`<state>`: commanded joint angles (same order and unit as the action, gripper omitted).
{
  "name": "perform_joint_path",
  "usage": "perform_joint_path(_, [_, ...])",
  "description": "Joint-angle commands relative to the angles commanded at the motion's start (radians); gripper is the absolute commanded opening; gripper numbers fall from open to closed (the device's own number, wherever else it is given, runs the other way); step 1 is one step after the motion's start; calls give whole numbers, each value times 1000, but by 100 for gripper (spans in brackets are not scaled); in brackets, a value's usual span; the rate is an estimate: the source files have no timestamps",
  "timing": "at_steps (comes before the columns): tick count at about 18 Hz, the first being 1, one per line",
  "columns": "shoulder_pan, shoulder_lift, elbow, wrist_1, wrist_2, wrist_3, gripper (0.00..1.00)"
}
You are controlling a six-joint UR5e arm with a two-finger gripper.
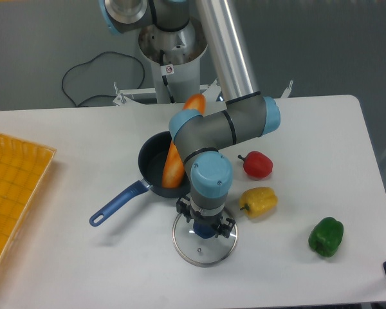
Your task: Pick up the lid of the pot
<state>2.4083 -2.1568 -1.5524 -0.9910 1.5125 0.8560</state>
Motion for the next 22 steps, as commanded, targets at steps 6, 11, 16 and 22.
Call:
perform_joint_path(6, [0,3,0,0,0,8,51])
perform_joint_path(11, [2,11,0,-2,2,26,43])
perform_joint_path(16, [8,43,0,-12,3,34,43])
perform_joint_path(22, [11,71,2,-17,5,43,43])
